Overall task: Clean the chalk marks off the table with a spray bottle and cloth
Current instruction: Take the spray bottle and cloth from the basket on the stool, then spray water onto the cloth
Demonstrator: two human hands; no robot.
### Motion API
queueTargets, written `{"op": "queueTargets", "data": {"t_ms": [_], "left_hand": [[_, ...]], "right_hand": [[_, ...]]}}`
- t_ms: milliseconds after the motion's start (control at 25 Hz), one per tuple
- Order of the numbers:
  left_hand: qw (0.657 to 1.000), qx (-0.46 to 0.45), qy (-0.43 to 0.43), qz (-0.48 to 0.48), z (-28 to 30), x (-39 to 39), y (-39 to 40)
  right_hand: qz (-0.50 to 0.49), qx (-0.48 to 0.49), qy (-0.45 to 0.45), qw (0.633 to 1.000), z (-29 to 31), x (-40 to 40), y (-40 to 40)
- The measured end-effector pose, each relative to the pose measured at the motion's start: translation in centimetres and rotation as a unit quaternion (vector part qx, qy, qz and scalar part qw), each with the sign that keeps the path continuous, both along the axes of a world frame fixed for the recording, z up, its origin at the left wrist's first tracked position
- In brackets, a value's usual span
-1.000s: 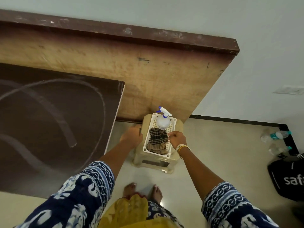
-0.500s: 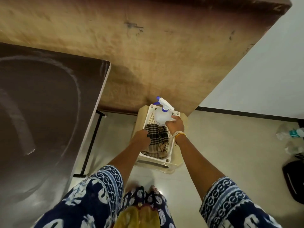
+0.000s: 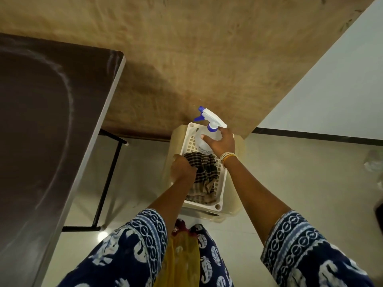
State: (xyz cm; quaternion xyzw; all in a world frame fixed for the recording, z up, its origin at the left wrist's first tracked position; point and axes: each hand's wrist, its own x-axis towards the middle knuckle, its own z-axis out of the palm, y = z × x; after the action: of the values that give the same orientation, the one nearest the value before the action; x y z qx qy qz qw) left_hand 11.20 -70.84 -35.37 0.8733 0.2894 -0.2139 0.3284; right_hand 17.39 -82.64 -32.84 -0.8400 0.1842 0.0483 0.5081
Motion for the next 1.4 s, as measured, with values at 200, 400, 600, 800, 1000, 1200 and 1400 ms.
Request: {"op": "queueTargets", "data": {"t_ms": [200, 400, 600, 800, 1000, 1200, 1400], "left_hand": [[0.992, -0.104, 0.057, 0.038, 0.2, 0.9, 0.0], [0.959, -0.257, 0.059, 0.104, 2.4, 0.6, 1.5], [0.900, -0.374, 0.068, 0.214, 10.1, -0.4, 2.9], [0.871, -0.415, 0.086, 0.247, 17.9, -2.1, 5.3], [0.830, -0.485, 0.041, 0.274, 25.9, -3.3, 6.9], [0.765, -0.575, -0.019, 0.288, 30.8, -4.6, 7.7], [0.771, -0.581, -0.038, 0.257, 32.5, -6.9, 9.3]], "right_hand": [[0.052, 0.004, -0.002, 0.999, 0.0, 0.8, -0.3], [0.013, 0.028, -0.017, 0.999, 2.4, -0.5, -1.1], [-0.018, 0.064, -0.019, 0.998, 9.9, -2.5, -2.5], [-0.016, 0.037, -0.015, 0.999, 17.3, -4.9, -3.5], [-0.016, 0.023, -0.035, 0.999, 23.7, -8.0, -3.9], [-0.036, 0.071, -0.064, 0.995, 27.4, -11.6, -3.4], [-0.034, 0.143, -0.046, 0.988, 30.1, -13.8, -2.3]]}}
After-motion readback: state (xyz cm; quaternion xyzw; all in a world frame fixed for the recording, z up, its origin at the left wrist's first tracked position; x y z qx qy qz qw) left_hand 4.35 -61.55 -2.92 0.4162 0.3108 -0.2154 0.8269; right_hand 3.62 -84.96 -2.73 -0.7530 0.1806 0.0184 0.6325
